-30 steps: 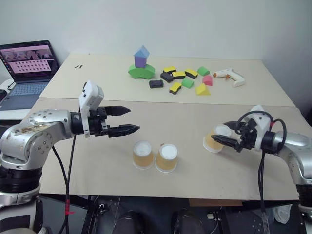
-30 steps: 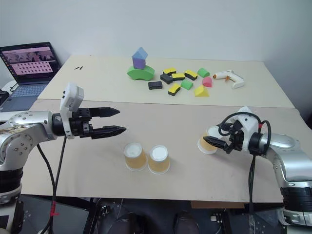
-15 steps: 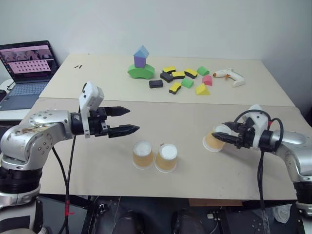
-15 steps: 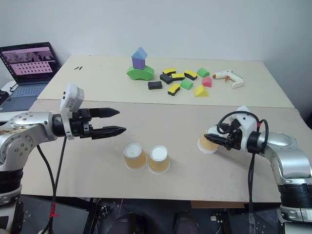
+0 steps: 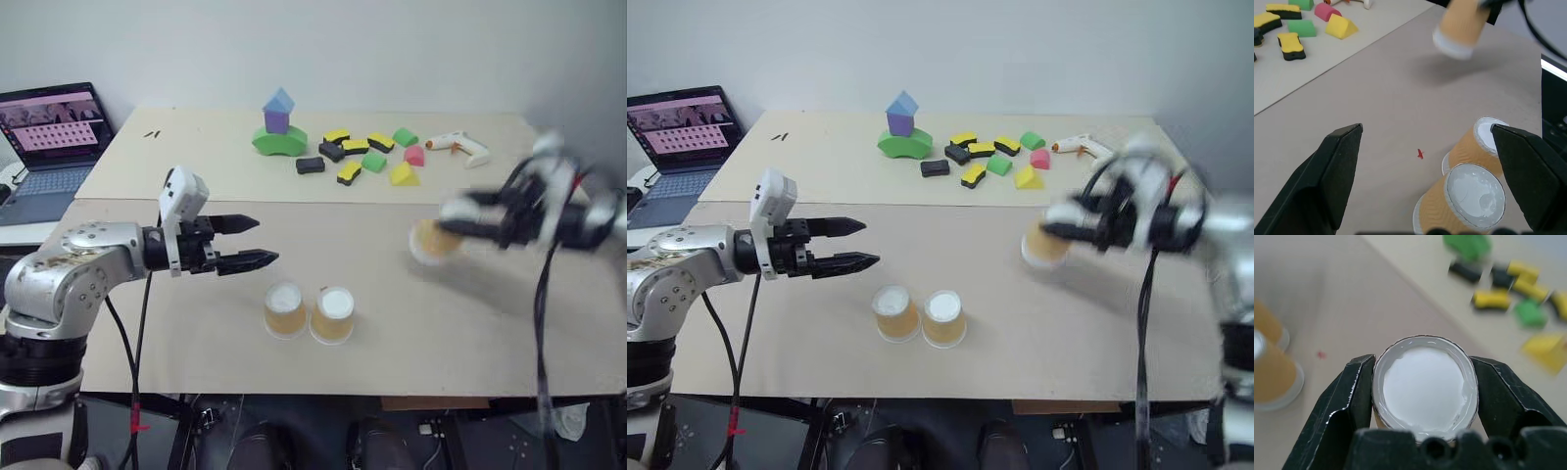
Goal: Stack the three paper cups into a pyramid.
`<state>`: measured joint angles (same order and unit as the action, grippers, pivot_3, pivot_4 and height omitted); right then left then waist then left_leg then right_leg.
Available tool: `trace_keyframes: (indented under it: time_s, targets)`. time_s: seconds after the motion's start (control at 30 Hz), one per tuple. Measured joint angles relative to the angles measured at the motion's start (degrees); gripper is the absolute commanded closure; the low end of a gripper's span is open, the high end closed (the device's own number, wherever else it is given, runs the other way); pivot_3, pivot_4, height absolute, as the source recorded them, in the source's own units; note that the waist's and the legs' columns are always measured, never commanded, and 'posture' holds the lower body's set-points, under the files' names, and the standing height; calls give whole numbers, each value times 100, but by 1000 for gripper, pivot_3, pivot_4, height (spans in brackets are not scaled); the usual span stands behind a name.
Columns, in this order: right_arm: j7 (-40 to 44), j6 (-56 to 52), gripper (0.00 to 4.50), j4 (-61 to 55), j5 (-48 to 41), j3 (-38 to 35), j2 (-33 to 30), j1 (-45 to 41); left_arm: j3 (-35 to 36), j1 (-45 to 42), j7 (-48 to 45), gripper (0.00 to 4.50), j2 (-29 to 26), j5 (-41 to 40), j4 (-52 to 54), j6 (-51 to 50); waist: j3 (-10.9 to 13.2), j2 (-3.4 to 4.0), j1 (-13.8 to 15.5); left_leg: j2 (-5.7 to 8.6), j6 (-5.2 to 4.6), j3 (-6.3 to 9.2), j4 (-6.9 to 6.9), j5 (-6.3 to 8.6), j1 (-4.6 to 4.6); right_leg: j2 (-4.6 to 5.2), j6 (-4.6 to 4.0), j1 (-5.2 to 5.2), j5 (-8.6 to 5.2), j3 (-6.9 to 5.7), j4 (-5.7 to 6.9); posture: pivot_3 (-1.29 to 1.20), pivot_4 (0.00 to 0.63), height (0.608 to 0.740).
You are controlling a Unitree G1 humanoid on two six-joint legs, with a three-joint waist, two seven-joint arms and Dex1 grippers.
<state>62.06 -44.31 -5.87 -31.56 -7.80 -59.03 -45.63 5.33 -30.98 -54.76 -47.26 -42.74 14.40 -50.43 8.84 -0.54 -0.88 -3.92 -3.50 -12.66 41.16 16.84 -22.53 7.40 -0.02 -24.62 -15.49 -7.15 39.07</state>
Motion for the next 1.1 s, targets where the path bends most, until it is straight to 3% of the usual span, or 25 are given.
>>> trace_keyframes:
  time_s: [0.13, 0.33, 0.53, 1.1]
  targets:
    - [418, -753, 1778, -34, -494, 547, 345, -1170, -93, -40, -83, 0, 49, 104, -161, 83, -1, -20, -25, 2, 11, -8, -19, -5, -3, -5, -8, -13, -3, -2, 0, 0, 150, 703]
    - [611, -1593, 1778, -302, -1022, 1318, 1071, -1917, -215, -95, -174, 0, 126, 201, -200, 172, 0, -21, 32, 11, 9, -1, 13, -6, -85, 1, -8, -74, -2, -25, 14, 0, 150, 703]
    - [632, -1611, 1778, -747, -1014, 1846, 1299, -1914, -214, -95, -223, 0, 128, 216, -200, 172, 1, -24, 37, 12, 8, 8, 24, -5, -92, 4, -4, -70, 0, -34, 15, 0, 150, 703]
    - [-48, -1746, 1778, -1310, -1019, 2080, 2007, -1638, -212, -90, -226, 0, 122, 218, -182, 172, 1, -24, 7, 12, 8, 9, 35, -5, -91, 3, -4, -70, 0, -34, 27, 0, 150, 703]
